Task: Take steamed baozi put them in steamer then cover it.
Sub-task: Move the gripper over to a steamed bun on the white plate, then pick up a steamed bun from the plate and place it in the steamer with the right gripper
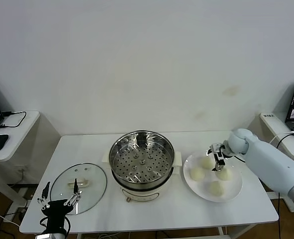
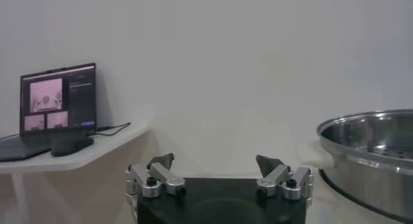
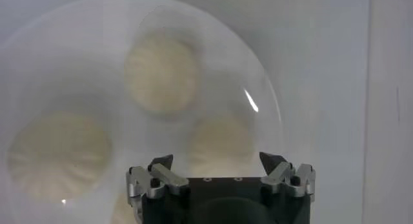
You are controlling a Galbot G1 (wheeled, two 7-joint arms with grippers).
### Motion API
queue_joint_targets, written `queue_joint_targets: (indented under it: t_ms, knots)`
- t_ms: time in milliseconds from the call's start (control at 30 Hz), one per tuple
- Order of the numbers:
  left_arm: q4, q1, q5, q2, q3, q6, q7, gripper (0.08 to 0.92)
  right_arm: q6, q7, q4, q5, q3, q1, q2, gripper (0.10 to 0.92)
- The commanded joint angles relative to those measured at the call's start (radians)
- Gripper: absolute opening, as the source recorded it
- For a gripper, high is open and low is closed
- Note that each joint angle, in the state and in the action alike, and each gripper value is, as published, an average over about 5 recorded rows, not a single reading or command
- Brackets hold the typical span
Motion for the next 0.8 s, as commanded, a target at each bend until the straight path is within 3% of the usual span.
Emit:
queue_joint_targets:
  t_ms: [33, 800]
  knots:
    - [0.008, -0.002, 0.0, 0.001, -0.003, -0.002, -0.001, 0.823, -0.003, -0.004, -0.081, -0.02, -0.005, 0.019, 0.055, 0.782]
    - [0.002, -0.002, 0.0, 0.004, 0.002, -0.002, -0.001, 0.823, 0.007, -0.041, -0.017, 0.046, -0.092, 0.075, 0.012, 0.607]
